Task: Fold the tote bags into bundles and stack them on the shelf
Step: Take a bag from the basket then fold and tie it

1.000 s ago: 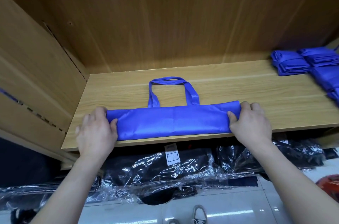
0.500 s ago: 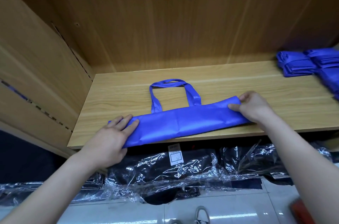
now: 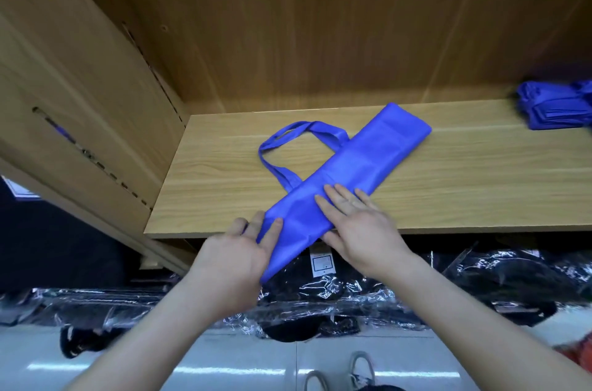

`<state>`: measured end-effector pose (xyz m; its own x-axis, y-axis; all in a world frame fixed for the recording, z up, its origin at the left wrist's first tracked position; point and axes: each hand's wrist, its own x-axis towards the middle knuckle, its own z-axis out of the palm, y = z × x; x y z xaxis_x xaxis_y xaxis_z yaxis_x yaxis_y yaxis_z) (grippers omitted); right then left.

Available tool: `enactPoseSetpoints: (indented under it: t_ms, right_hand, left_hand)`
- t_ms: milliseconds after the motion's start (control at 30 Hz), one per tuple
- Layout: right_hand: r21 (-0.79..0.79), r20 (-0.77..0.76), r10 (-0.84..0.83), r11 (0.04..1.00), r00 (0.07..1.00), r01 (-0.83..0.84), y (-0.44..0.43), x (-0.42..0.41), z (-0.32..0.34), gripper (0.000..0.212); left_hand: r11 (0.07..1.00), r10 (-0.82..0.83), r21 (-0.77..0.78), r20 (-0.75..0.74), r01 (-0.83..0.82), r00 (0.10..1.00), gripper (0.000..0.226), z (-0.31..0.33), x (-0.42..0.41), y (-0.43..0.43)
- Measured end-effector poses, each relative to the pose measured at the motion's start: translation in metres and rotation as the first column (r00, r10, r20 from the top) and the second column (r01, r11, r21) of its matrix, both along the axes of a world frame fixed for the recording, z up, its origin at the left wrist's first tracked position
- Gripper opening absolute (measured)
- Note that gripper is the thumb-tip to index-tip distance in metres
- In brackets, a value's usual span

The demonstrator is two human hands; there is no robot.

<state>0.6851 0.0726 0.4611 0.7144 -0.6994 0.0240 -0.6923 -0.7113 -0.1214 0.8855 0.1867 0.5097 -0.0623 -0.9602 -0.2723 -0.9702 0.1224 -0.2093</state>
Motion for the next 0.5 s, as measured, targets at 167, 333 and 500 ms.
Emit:
enactPoseSetpoints:
  t_ms: [167, 333, 500]
  right_hand:
    - [0.144, 0.155, 0.147, 0.975, 0.977, -0.170, -0.013, -0.022, 0.004, 0.061]
    - [0.473, 0.360, -0.003, 0.862, 0.933, -0.180, -0.017, -0.030, 0.015, 0.038]
    - [0.729, 0.433, -0.261, 0.664, 0.862, -0.165, -0.015, -0.032, 0.021, 0.029]
  left_hand:
    - [0.983, -0.139, -0.167, -0.393, 0.078, 0.909, 0.088, -0.016, 0.039, 0.011]
    - [0.938, -0.253, -0.347, -0.658, 0.013, 0.710, 0.073, -0.019, 0.028, -0.014]
    - [0.995, -0.096, -0.097, -0.712, 0.039, 0.696, 0.027, 0.004, -0.016, -0.044]
